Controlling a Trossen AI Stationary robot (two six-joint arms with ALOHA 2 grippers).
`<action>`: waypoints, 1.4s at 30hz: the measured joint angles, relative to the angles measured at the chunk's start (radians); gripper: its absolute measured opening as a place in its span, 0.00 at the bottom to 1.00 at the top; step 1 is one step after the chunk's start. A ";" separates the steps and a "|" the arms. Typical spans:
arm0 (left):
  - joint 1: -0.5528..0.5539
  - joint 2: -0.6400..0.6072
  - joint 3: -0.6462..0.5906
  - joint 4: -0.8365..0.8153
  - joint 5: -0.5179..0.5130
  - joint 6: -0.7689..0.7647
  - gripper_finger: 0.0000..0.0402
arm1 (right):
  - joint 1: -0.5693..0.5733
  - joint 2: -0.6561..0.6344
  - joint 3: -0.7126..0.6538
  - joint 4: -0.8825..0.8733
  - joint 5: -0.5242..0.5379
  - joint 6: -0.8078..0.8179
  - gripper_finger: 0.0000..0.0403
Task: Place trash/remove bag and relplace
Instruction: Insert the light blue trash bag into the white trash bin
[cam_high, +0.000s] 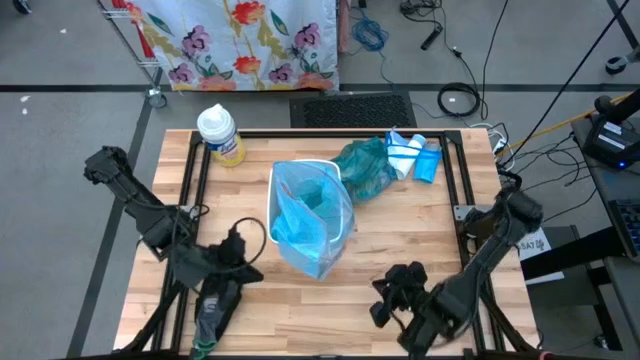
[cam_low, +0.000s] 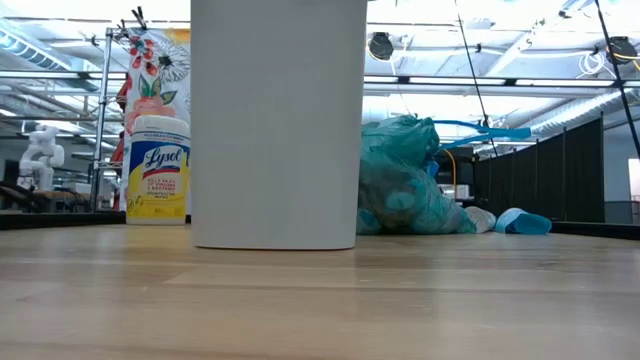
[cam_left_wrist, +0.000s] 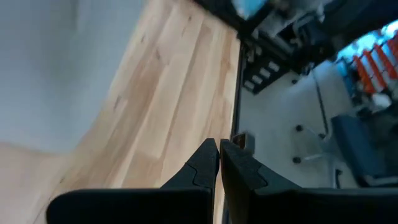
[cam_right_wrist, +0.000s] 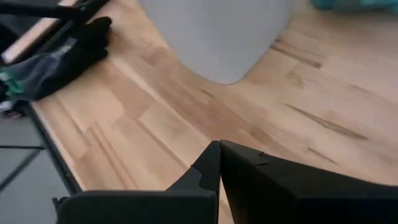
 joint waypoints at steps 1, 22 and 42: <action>0.020 -0.004 0.001 0.013 0.003 0.013 0.06 | -0.010 -0.042 -0.075 0.086 -0.003 -0.044 0.00; 0.356 0.203 0.631 -0.232 -0.063 0.151 0.01 | -0.190 -0.789 -0.865 0.614 -0.228 -0.631 0.00; 0.463 0.499 1.146 -0.630 0.114 0.573 0.13 | -0.200 -0.851 -0.880 0.583 -0.320 -0.756 0.00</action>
